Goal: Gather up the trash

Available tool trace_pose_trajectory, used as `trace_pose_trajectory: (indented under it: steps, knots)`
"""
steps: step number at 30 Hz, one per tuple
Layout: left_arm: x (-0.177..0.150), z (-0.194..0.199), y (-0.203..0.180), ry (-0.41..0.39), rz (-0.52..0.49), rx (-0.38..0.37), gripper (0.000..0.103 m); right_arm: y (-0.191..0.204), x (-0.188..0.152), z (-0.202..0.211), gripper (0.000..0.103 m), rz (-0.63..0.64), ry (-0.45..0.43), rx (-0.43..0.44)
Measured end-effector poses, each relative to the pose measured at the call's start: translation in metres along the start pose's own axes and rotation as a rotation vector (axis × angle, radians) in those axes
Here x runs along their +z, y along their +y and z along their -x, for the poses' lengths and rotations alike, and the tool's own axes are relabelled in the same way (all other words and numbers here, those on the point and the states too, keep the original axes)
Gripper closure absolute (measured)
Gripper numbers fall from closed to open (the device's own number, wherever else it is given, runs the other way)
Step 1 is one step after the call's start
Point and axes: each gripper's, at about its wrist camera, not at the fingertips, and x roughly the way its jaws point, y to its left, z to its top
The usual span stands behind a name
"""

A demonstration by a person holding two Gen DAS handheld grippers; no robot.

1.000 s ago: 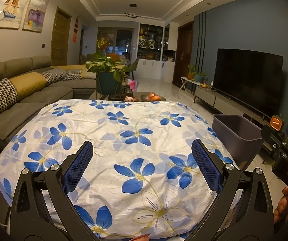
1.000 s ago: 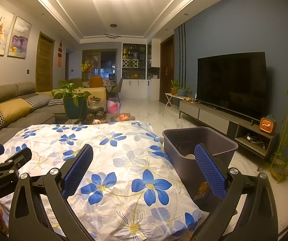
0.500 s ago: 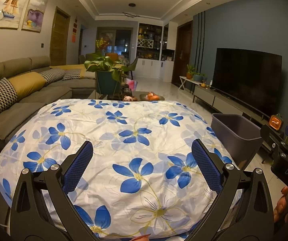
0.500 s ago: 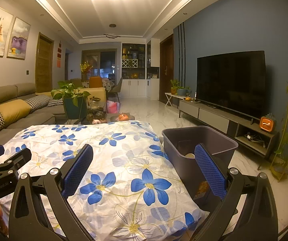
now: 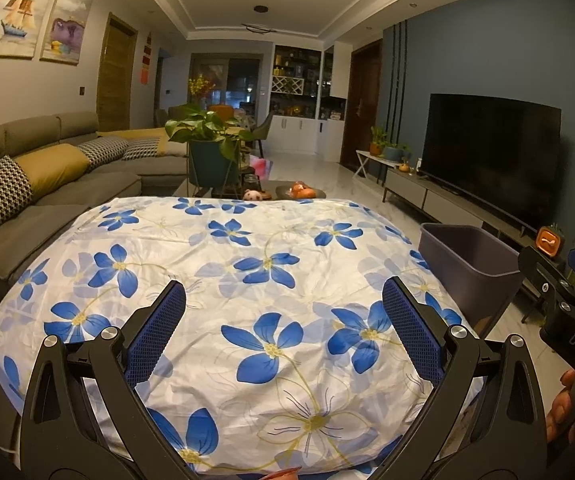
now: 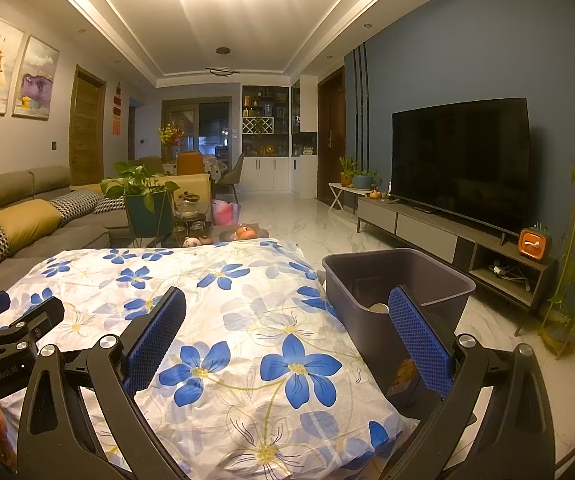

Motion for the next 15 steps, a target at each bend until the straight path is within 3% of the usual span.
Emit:
trace_pose_trajectory:
  steps: [15]
  knots:
    - [-0.0009,-0.0011,-0.0022,0.001,0.0,-0.003,0.006,-0.0007,0.0004,0.0,0.005,-0.002,0.002,0.0]
